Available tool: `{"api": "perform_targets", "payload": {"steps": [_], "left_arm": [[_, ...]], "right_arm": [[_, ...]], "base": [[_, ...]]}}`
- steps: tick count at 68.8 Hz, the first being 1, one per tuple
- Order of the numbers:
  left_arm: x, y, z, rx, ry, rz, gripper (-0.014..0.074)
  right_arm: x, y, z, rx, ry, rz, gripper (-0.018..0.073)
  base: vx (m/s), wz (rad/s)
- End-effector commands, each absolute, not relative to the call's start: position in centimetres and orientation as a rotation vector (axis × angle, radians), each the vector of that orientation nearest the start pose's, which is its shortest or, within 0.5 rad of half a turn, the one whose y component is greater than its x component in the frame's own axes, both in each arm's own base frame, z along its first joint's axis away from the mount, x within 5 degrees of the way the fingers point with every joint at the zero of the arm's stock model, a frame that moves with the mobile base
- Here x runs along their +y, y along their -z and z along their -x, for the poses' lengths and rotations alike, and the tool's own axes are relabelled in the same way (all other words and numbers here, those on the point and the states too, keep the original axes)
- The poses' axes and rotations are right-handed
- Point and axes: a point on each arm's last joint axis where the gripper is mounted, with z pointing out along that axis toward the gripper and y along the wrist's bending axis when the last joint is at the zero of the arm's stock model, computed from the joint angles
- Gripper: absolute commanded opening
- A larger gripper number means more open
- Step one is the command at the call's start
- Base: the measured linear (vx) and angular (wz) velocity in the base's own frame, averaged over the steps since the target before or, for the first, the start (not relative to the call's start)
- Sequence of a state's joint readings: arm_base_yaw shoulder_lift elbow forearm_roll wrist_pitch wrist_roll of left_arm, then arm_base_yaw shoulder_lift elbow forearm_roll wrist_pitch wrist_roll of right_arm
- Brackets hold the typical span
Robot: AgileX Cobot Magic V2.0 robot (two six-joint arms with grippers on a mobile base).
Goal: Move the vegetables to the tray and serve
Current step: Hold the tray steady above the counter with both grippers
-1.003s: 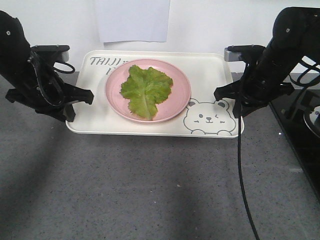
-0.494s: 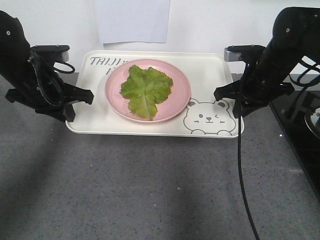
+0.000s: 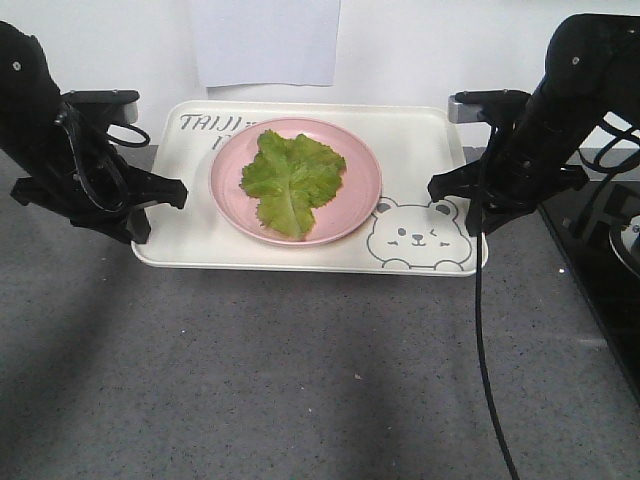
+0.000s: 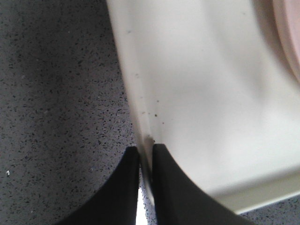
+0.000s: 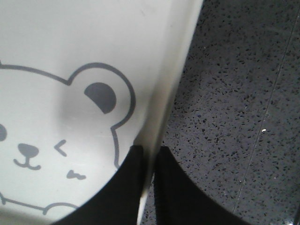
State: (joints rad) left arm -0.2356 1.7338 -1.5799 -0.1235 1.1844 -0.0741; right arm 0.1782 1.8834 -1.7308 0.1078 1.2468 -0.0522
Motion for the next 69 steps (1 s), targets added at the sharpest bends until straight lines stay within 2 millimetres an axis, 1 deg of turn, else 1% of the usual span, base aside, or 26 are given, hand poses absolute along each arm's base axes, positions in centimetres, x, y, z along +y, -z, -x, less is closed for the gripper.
{"api": "perform_targets", "payload": {"steps": [1,69], "left_arm": [[-10.31,-34.96,-34.46,2.672,0.345,-0.215,-0.0006],[-10.31,-34.96,-34.46,2.672,0.345,-0.215,-0.0006]], "right_arm": [[8.39,-32.98,-38.32,2.740,-0.221,0.355,-0.0004],[8.39,-32.98,-38.32,2.740,-0.221,0.355,-0.0004]], "base": [[0.00,0.00],[0.00,0.00]]}}
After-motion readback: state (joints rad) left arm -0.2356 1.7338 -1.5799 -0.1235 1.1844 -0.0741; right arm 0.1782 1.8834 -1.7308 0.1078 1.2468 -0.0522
